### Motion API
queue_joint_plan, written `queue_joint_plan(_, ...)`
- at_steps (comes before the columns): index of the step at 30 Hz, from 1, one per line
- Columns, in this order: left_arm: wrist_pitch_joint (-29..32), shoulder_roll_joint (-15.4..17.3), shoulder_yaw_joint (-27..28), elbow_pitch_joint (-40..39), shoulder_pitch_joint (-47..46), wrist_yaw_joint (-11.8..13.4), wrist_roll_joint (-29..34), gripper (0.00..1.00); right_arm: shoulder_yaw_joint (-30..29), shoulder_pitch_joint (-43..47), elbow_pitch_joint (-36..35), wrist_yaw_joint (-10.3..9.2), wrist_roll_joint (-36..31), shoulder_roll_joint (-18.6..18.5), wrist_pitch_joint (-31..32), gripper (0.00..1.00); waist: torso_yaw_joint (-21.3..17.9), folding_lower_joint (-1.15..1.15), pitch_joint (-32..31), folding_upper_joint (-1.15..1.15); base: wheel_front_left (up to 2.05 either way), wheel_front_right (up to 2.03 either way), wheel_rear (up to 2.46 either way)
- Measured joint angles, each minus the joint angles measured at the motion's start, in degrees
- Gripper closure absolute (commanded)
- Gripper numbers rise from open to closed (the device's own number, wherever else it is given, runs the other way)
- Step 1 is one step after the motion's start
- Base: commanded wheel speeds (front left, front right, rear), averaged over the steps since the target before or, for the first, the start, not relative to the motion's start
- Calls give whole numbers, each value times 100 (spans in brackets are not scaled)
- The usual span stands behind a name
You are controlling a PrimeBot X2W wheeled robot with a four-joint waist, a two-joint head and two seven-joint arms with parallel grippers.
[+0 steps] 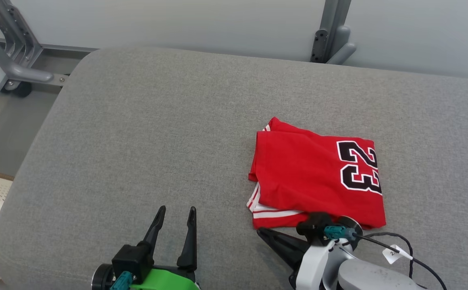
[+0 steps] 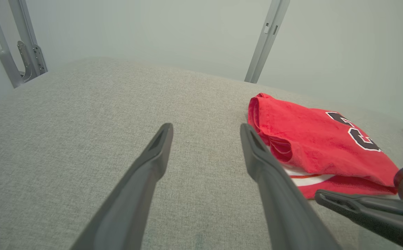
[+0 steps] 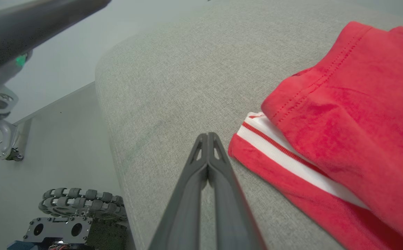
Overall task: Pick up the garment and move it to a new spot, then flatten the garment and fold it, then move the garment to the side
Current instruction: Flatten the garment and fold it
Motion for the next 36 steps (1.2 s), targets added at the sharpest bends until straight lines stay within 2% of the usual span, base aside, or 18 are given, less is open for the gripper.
queue_joint_plan(3, 0, 0, 41, 8, 76, 0, 22, 0, -255, 246, -238, 0, -118, -32, 0, 100, -73, 0, -73, 0, 0, 0, 0)
queue_joint_plan(4, 0, 0, 54, 5, 91, 0, 25, 0, -442, 346, -301, 1, -180, -37, 0, 95, -106, 0, -94, 0, 0, 0, 0)
queue_joint_plan(5, 0, 0, 79, 1, 109, 0, 38, 0, -697, 458, -358, 0, -245, -36, 0, 64, -144, 0, -115, 0, 0, 0, 0)
queue_joint_plan(6, 0, -1, 96, -2, 129, 1, 45, 0, -955, 575, -423, 0, -314, -30, 0, 0, -184, 0, -135, 0, 0, 0, 0)
queue_joint_plan(13, 0, -1, 297, -57, 244, 5, 45, 0, -2951, 1363, -870, 0, -1454, 116, 0, 0, -543, 0, -284, 0, 0, 0, 0)
queue_joint_plan(20, -1, -1, 658, -256, 298, -44, 167, 0, -4467, 2009, -1358, 0, -2269, 289, 0, 0, -944, 0, -442, 0, 0, 0, 0)
queue_joint_plan(25, 0, 0, 1034, -480, 430, -68, 202, 0, -5081, 2420, -1697, 1, -2787, 435, 0, 0, -1181, 0, -543, 0, 0, 0, 0)
queue_joint_plan(30, 0, 0, 1183, -573, 663, -148, 283, 0, -5616, 2950, -2030, 1, -3087, 737, 0, 0, -1297, 0, -713, 0, 0, 0, 0)
queue_joint_plan(36, 0, 0, 1215, -723, 925, -232, 450, 0, -5770, 3382, -2430, 1, -3062, 875, 0, 0, -1344, 0, -861, 0, 0, 0, 0)
